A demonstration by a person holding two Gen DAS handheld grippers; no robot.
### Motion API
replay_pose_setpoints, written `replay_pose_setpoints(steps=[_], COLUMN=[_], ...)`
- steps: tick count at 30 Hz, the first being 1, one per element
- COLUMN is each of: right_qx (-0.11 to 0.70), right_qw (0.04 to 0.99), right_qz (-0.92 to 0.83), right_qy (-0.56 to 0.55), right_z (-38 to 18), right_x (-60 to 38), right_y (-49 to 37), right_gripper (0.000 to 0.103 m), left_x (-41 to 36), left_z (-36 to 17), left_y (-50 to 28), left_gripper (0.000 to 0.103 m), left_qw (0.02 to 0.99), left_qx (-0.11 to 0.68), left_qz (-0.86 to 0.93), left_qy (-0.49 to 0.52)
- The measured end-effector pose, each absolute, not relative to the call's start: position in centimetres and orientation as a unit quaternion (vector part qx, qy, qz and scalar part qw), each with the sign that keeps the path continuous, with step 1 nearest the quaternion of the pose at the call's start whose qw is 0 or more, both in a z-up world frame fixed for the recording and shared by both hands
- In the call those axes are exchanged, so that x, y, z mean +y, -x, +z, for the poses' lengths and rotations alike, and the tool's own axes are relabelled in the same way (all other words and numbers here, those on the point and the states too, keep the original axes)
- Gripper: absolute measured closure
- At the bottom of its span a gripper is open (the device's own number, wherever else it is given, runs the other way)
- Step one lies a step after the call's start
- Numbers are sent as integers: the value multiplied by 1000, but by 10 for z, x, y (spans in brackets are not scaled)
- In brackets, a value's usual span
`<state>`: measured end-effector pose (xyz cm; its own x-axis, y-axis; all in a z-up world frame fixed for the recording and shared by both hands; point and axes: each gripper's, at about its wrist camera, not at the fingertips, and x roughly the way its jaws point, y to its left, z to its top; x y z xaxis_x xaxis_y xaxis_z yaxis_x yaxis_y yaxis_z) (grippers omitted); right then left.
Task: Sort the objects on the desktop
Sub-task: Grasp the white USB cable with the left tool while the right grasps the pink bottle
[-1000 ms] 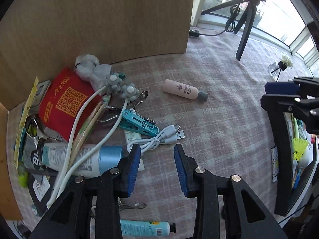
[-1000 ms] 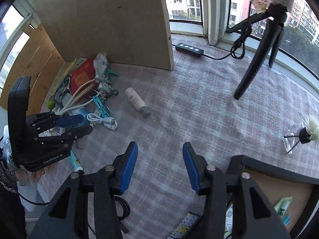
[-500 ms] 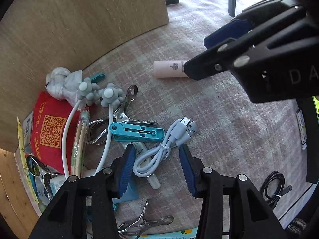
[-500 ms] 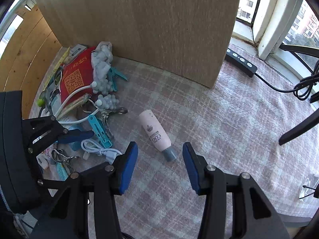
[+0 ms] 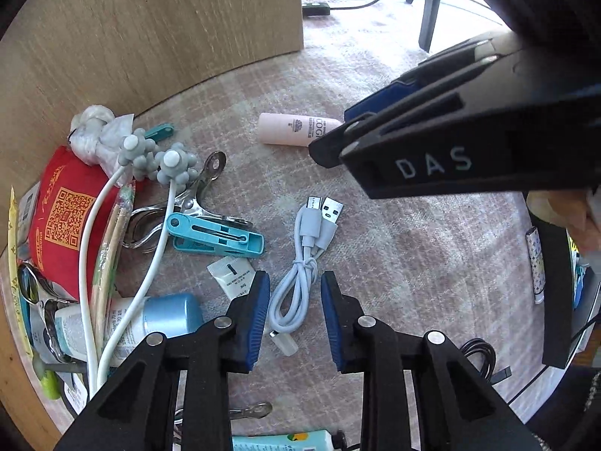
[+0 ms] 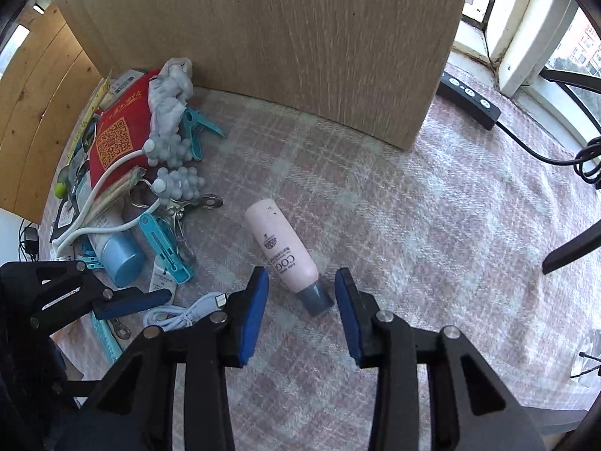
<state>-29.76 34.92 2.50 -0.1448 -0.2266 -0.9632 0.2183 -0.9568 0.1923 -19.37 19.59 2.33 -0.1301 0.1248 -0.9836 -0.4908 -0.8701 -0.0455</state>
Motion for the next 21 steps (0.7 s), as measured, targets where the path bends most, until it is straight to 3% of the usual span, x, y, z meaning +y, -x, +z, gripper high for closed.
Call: replay_pose_setpoints(steps=[5, 6, 8, 21], right_qx=[-1, -7, -18, -109], right_qw=[139, 140, 136, 117], right_qz=[-757, -757, -756, -773], right_qy=[-639, -639, -640, -614], right_z=[25, 25, 25, 47], right_x=[358, 361, 369, 449], right_y=[293, 292, 290, 241], right_gripper=[83, 84, 84, 84], left_x=[207, 209, 212, 227], left_z=[18, 19, 19, 30], left_y=[192, 191, 189, 160], left_gripper=[77, 77, 89, 90], left_qw=[210, 212, 208, 186], left_qx=[139, 137, 132, -3], left_qz=[738, 738, 739, 770], left_qy=[626, 626, 627, 610])
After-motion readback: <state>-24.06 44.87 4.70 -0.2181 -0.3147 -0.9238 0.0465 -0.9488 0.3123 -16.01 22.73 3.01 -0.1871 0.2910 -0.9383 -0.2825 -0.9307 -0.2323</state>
